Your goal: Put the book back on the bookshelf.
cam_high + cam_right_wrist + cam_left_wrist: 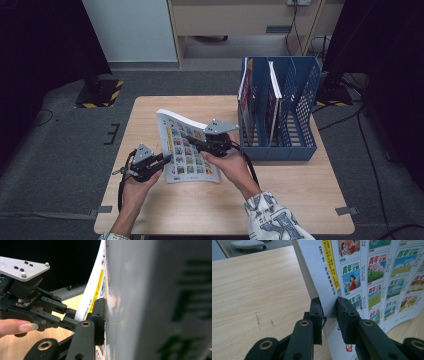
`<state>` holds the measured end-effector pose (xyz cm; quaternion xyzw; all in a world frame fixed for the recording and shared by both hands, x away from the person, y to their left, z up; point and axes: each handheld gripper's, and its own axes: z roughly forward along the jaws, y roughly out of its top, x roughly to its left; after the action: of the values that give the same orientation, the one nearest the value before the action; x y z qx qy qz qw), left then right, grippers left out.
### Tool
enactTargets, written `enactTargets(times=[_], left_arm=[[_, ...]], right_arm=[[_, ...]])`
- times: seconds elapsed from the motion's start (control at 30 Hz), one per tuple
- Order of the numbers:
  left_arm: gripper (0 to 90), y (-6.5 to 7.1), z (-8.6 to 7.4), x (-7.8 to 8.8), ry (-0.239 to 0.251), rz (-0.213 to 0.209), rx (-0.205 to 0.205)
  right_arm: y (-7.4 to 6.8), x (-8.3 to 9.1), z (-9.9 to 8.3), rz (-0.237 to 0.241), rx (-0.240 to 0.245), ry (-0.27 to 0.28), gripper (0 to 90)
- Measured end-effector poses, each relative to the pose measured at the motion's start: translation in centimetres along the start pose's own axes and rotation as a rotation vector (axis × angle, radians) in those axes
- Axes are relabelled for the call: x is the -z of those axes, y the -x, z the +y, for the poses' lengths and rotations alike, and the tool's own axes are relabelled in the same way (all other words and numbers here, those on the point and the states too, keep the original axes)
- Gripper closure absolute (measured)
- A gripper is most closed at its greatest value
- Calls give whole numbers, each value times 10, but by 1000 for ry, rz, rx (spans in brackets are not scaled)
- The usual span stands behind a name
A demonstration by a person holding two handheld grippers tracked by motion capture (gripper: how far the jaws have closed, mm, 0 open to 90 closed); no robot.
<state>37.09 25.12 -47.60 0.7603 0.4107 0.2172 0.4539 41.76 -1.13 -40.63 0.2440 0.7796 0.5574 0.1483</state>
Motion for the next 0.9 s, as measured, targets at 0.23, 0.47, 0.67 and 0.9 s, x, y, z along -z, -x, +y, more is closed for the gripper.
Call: enactTargets(times=[0.23, 0.47, 0.67, 0.9], left_arm=[[741, 1, 0, 0, 2, 3, -4], [741, 1, 0, 0, 2, 4, -5], [741, 1, 0, 0, 2, 5, -5], [740, 0, -1, 0, 2, 3, 4]], right_arm=[[0, -1, 0, 1, -4, 1, 700], [0, -3, 0, 2, -5, 3, 699], [0, -4, 0, -2, -5, 3, 712], [-1, -5, -1, -11, 5, 8, 727]])
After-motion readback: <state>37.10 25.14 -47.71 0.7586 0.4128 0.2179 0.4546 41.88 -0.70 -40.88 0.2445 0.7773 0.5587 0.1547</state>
